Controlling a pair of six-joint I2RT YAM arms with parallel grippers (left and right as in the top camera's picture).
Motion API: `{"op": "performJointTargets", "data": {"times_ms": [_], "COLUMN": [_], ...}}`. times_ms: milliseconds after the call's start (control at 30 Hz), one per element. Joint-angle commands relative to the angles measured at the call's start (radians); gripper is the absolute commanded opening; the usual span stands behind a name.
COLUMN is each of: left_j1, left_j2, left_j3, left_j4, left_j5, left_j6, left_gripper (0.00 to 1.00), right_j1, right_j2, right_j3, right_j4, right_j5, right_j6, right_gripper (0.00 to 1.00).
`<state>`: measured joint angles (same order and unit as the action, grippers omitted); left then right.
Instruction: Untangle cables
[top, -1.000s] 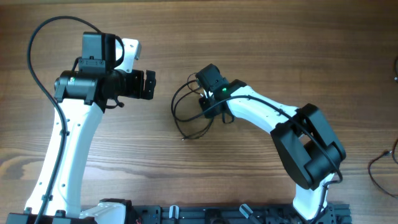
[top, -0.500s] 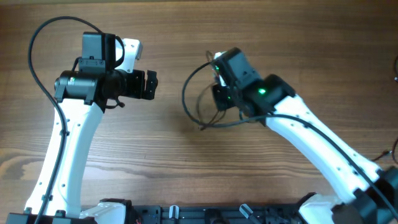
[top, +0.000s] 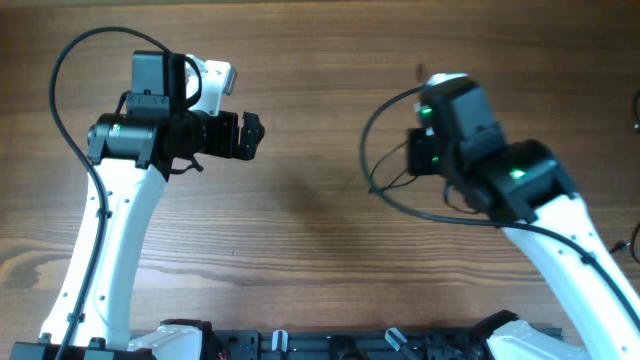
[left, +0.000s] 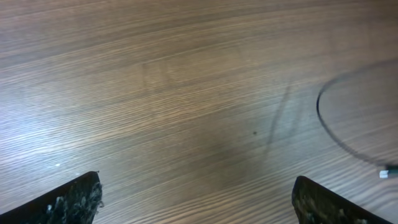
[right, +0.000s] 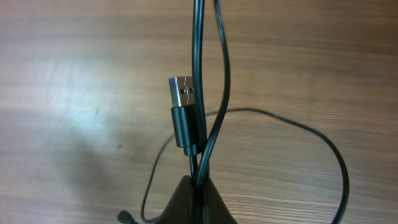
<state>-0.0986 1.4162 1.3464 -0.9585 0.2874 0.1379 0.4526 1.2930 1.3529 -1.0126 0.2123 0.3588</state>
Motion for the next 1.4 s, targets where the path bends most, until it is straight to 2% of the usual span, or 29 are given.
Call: {"op": "performJointTargets", "data": {"times_ms": [0,200,367,500,567,733,767,800,1000,1033,1100,1133,1300,1367], "left_j1": [-0.012,-0.027,-0.032,-0.038,-0.045,-0.069,-0.070,-0.072,-0.094,-0.095,-0.101,-0.101,-0.107,-0.108], "left_j2": [-0.018,-0.018,-0.018,-0.018,-0.018,-0.018,-0.018,-0.018,-0.018,-0.018,-0.018,-0.018,-0.018,-0.018], "left_j3": [-0.005,-0.005,-0.005,-0.005,-0.005,-0.005,-0.005,-0.005,-0.005,-0.005,-0.005,-0.005,-0.005,-0.005], "left_j4": [-0.004,-0.003,-0.003,-0.003,-0.003,0.004,0.004,0.004,0.007,0.007,0.007,0.007,0.007,0.007], "left_j5": [0.074,0.090,0.090,0.090,0.090,0.090,0.090,0.090,0.090,0.090,0.090,0.090,0.089,0.089], "left_j6": [0.011,0.005,0.005,0.005,0.005,0.005,0.005,0.004,0.005,0.004,0.004,0.004,0.005,0.005], "left_gripper": [1.00,1.00,1.00,1.00,1.00,1.00,1.00,1.00,1.00,1.00,1.00,1.00,1.00,1.00], "right_j1": [-0.112,-0.309,-0.426,-0.494,-0.520,-0.542,-0.542,-0.542,-0.542,-0.542,-0.540,-0.536,-0.509,-0.492], "right_j2": [-0.027,-0.027,-0.027,-0.027,-0.026,-0.008,0.000,0.013,0.175,0.208,0.271,0.295,0.370,0.373], "right_j3": [0.014,0.015,0.022,0.022,0.022,0.022,0.022,0.022,0.021,0.020,0.011,0.006,-0.032,-0.050], "right_j4": [0.006,0.075,0.151,0.234,0.265,0.228,0.213,0.196,0.094,0.080,0.065,0.065,0.072,0.074], "right_j5": [0.027,0.014,-0.102,-0.109,-0.109,-0.114,-0.135,-0.152,-0.155,-0.155,-0.156,-0.157,-0.135,-0.083], "right_j6": [0.006,-0.045,-0.078,-0.078,-0.078,-0.102,-0.120,-0.126,-0.079,-0.036,0.035,0.055,0.125,0.187], "right_gripper": [0.04,0.06,0.08,0.10,0.07,0.04,0.05,0.10,0.08,0.11,0.28,0.32,0.46,0.47]}}
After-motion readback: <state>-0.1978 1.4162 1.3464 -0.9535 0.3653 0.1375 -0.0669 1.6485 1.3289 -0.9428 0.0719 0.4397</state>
